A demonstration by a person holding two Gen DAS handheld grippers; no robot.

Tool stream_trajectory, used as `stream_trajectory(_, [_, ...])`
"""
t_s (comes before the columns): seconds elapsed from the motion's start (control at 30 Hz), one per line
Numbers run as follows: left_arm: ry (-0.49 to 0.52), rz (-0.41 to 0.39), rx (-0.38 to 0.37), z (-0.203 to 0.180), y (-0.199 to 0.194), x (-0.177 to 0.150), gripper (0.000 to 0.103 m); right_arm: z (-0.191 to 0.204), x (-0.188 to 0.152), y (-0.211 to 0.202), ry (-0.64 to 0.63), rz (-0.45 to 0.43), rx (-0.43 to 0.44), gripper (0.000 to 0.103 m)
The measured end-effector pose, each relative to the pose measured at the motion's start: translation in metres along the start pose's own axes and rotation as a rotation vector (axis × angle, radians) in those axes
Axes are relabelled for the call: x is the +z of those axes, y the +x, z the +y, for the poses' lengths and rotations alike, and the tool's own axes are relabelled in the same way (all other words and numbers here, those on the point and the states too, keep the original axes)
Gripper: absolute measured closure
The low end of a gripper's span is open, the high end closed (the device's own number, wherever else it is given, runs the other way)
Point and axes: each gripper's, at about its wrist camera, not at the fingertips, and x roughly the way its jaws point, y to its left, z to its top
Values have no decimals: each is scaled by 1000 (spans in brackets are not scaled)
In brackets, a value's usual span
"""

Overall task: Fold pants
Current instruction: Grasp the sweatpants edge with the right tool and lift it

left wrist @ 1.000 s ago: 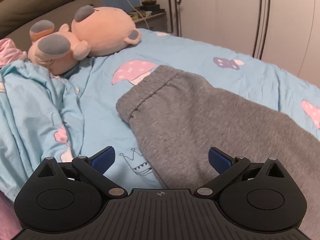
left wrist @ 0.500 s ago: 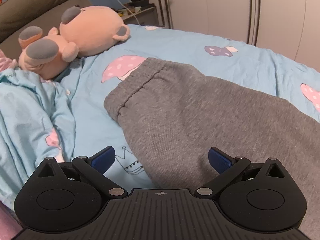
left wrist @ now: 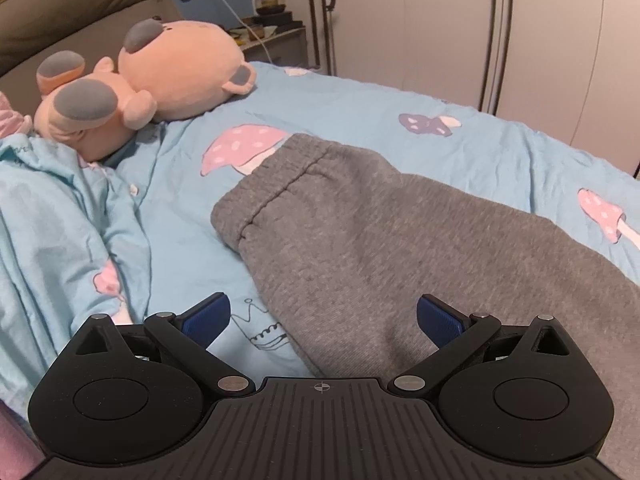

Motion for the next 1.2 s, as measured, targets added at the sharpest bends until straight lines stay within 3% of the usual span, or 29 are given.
stream_trajectory(0.07, [-16, -2, -3, 3, -2, 1, 0, -5, 5, 10, 44, 10, 24, 4])
stream_trajectory(0.2, [-30, 0, 2, 5, -2, 1, 0, -1, 8, 29, 98, 61, 78, 17])
stream_trajectory(0.27, [-22, 3, 9, 2, -1, 2, 0, 3, 8, 39, 94, 92, 89, 48])
stream_trajectory(0.3, [-15, 6, 13, 1, 0, 1, 0, 0, 7, 47, 133, 141, 105, 88])
stream_trajectory(0.33, [-8, 9, 16, -1, 1, 1, 0, -4, 4, 53, 184, 171, 117, 92])
stream_trajectory(0.47, [21, 22, 28, -8, 5, 0, 0, -8, -3, 55, 198, 125, 128, 90])
stream_trajectory(0.6, [35, 32, 30, -11, 8, 0, 0, -3, -4, 62, 214, 103, 136, 74])
stream_trajectory(0.67, [36, 35, 29, -11, 9, -1, 0, 2, -2, 62, 200, 106, 128, 73])
stream_trajectory(0.7, [36, 35, 26, -11, 9, -1, 0, 3, -1, 63, 195, 110, 125, 74])
stream_trajectory(0.8, [27, 30, 15, -9, 7, -1, 0, 5, 5, 57, 178, 107, 92, 94])
stream_trajectory(0.93, [16, 30, 5, -7, 8, 0, 0, 15, 4, 47, 131, 70, 102, 94])
stream_trajectory(1.1, [2, 24, -13, -5, 6, 0, 0, 23, 9, 52, 176, 98, -23, 94])
stream_trajectory(1.2, [-23, 20, -24, 0, 5, 1, 0, 73, 14, 35, 46, 21, -11, 94])
